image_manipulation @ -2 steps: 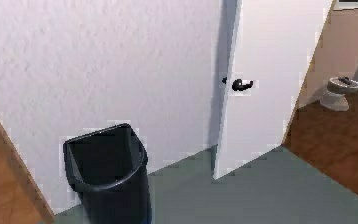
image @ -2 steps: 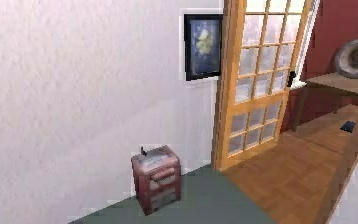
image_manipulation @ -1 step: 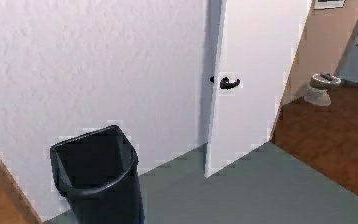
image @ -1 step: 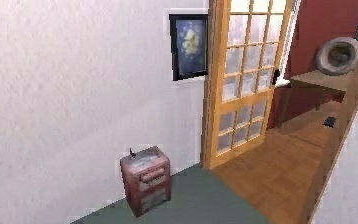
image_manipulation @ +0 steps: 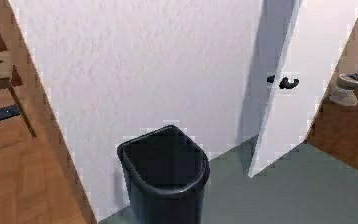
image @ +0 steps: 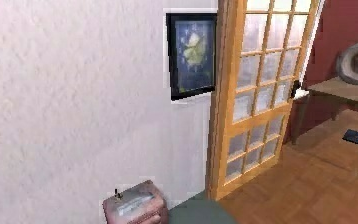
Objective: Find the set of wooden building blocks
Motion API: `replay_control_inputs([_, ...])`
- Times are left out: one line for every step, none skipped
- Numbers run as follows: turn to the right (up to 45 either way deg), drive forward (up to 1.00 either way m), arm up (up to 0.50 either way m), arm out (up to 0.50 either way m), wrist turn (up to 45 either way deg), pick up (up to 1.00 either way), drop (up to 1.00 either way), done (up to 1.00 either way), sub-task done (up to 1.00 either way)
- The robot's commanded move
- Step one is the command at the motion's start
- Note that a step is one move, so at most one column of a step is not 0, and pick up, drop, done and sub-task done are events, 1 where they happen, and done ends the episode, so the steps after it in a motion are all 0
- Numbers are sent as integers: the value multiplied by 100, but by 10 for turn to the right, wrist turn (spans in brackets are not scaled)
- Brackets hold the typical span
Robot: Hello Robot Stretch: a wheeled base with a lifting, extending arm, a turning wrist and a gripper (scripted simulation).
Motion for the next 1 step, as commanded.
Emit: replay_control_inputs([330, 0, 0, 0, 0, 0, 0, 0, 0])
